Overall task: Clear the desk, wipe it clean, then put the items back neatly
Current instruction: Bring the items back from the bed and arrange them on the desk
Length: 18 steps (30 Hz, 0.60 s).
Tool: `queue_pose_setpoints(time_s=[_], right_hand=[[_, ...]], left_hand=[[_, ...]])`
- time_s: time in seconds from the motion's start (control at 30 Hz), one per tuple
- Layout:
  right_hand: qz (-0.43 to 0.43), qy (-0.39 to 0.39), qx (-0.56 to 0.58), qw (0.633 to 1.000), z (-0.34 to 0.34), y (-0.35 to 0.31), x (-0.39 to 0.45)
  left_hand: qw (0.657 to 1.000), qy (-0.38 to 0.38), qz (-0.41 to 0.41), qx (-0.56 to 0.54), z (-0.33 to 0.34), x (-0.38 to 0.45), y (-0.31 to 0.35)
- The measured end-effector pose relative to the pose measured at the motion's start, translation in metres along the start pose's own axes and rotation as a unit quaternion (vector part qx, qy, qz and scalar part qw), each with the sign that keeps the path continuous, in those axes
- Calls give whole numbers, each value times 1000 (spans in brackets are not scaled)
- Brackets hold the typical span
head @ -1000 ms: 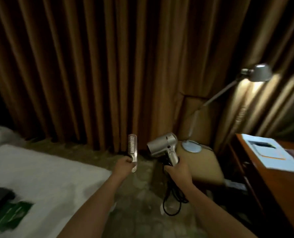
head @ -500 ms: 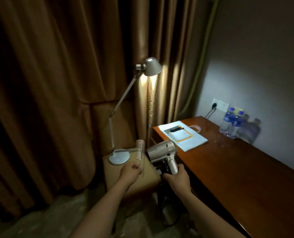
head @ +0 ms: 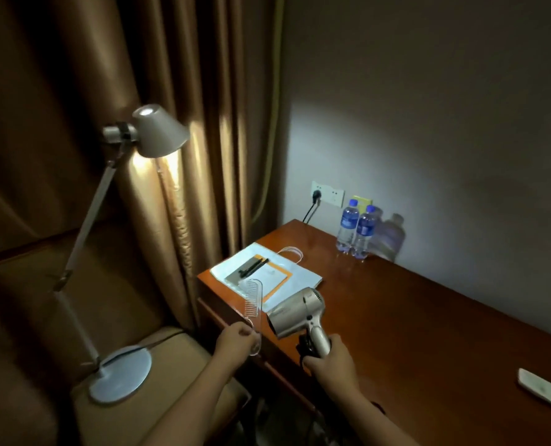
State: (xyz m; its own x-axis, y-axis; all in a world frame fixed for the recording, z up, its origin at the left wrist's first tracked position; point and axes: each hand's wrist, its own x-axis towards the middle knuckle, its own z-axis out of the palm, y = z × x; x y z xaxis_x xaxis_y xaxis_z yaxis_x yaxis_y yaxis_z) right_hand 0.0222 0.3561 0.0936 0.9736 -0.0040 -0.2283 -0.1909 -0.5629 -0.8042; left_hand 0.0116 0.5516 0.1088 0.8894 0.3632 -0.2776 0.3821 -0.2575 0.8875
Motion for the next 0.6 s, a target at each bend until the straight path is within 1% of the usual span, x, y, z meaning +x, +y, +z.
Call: queue_pose_setpoints(time_s=[0.1,0.17,0.27,0.37,0.43,0.6], right_hand=[[28,9,18,999,-7,-8,61],[36,15,20,999,-16,-16,107],[39,19,23,999,-37,-31,167],[38,37,9,999,-54,-39,211],[39,47,17,998,-62,-40,232],[49,53,42,997,-74,-35,287]], left_hand=[[999,-27,-1,17,23,51,27],[1000,-26,-14,-1,38,93,44],[999,-16,-6,28,55,146,73],[999,-27,-3,31,72,181,95],[999,-37,-18,31,83,194,104],[997,-58,-26,50,110,238,123]])
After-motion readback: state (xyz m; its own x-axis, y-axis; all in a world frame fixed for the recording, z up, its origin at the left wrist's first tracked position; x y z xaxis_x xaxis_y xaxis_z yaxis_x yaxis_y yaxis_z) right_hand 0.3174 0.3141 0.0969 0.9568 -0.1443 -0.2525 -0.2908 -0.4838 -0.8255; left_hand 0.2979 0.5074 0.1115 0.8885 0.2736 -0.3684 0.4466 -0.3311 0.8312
